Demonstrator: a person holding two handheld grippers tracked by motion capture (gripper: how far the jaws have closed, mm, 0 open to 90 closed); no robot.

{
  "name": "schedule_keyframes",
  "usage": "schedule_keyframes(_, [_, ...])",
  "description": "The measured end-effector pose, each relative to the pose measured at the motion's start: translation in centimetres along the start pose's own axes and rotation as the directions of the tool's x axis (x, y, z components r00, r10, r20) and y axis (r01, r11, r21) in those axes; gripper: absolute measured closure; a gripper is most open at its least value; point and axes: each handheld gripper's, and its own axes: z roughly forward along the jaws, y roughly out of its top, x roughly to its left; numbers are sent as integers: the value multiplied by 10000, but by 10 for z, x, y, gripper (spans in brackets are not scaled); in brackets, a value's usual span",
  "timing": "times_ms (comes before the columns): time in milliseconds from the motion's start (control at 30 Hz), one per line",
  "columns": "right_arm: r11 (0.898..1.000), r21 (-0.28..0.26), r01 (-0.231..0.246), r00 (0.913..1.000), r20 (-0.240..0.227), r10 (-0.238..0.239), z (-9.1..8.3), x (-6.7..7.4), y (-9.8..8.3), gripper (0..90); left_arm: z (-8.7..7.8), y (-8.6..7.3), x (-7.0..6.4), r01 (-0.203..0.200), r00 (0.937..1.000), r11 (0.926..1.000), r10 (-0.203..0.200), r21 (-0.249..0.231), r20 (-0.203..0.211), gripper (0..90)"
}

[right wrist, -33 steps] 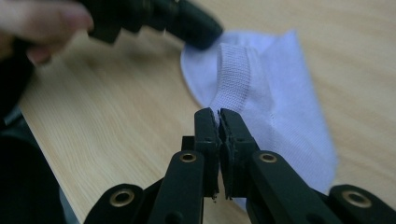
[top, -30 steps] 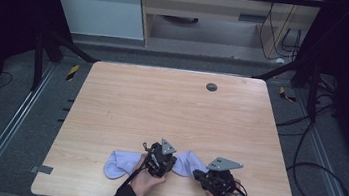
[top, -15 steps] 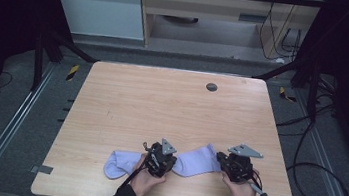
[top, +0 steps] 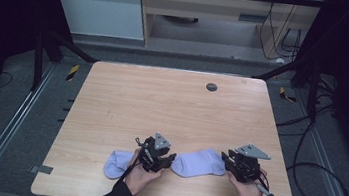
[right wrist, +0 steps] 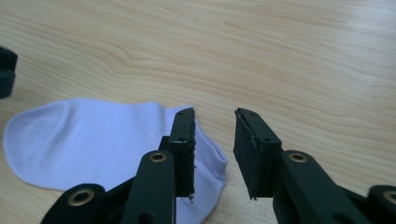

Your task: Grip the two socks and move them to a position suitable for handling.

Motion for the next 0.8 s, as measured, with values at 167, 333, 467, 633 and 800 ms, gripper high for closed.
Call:
schedule_keyframes(167, [9998,-178,54,9992,-403,-61,-4,6,4,617,-25,6,16,-49,9998,9993,42,-359,-179,515])
schedule_keyframes(333, [9993,-317,203,9969,-752,-226,-5,14,8,571,-49,3,39,199,9987,9979,-227,-611,-462,466])
schedule_keyframes(467, [9988,-391,303,9939,-1049,-343,-4,22,13,532,-67,-5,59,351,9954,9963,-419,-785,-865,440])
schedule_keyframes(633, [9980,-466,437,9889,-1398,-499,-1,32,20,505,-85,-23,83,858,9881,9920,-967,-926,-1197,426])
schedule_keyframes(800, [9967,-537,605,9818,-1770,-692,4,46,29,489,-100,-42,102,1328,9779,9855,-1476,-1053,-1480,416])
